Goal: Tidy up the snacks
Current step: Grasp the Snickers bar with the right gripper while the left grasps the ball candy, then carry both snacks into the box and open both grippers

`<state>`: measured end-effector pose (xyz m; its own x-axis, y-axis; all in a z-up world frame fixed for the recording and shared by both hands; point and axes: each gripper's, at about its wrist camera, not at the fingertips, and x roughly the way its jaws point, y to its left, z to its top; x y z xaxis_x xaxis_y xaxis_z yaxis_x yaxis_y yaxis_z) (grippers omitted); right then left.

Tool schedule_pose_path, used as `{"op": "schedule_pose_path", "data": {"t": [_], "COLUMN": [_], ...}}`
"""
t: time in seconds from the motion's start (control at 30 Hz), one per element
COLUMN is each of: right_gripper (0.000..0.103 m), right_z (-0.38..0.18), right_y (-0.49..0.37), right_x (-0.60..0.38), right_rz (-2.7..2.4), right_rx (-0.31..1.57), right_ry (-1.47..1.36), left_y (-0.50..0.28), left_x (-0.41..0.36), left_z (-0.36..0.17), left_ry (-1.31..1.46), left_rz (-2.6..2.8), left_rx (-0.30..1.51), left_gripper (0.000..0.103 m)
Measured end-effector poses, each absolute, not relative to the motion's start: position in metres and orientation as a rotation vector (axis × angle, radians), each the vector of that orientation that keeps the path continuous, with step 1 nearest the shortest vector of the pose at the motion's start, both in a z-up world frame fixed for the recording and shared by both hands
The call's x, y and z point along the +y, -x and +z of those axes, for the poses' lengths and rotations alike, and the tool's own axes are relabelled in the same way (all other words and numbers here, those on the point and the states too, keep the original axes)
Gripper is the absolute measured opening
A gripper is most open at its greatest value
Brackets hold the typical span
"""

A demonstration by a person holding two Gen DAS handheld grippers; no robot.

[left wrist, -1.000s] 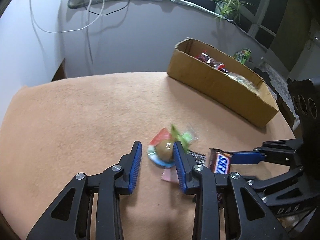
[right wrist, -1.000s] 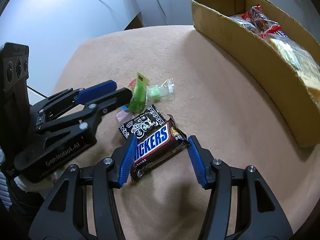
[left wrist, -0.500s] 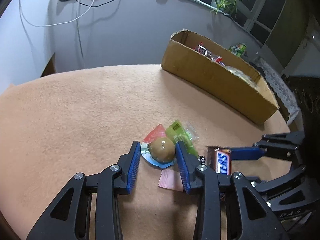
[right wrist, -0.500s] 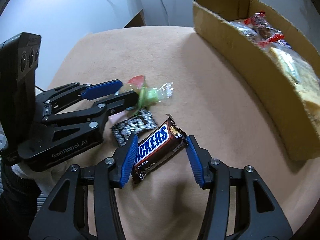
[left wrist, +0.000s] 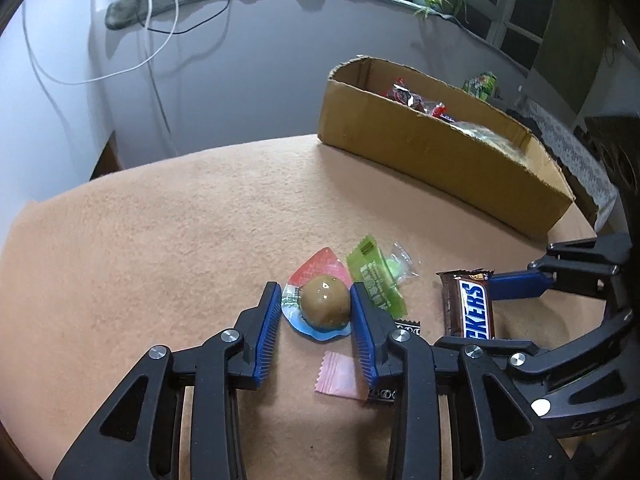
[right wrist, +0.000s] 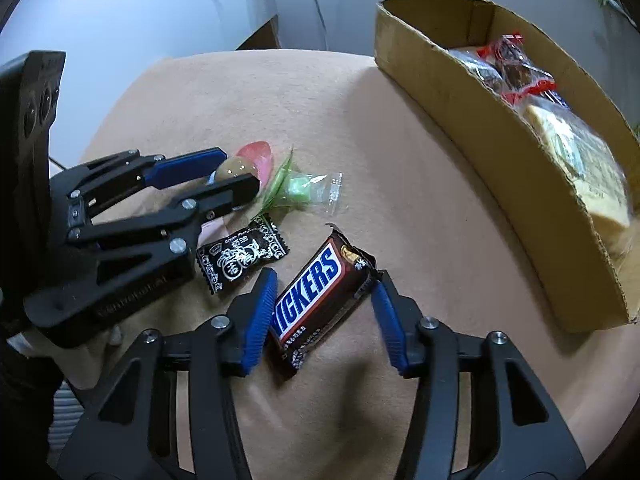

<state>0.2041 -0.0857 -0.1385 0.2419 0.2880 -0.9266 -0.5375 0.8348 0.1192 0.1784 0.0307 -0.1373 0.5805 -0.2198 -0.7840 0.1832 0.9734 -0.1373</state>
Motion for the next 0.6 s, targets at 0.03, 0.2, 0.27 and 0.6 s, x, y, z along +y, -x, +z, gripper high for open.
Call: {"op": "schedule_pose_path", "data": {"t": [0.03,0.2,0.27,0.6], "right_gripper": [0.046,0.045,0.039,0.034], "right_z": [-0.138,-0.138,-0.135,-0.108], "right_y": [-0.204,-0.199,-0.196,-0.195], "right_x": [-0.087,-0.097,-0.103,-0.129], "right_rz": [0.577,0.584,0.592,0.614], "right_rx": [1.203,1.192,1.185,1.122], "right_ry": [0.229,0.188,0.176,0.117], "left_y": [-0.177,-0.171,-0.168,-0.157], "left_x": [0.032,0.045,0.049,0.056], "left_z": [-0.137,-0.135,-0.132,-0.108], "left_ry": [0.045,0.099,0.110,0.141], "left_rz": [-0.227,-0.210,-0.203,-0.193], "left_rx": [0.920,0.910,0.903,0.844], "left_gripper": [0.033,0.033,0.033,0.033]}}
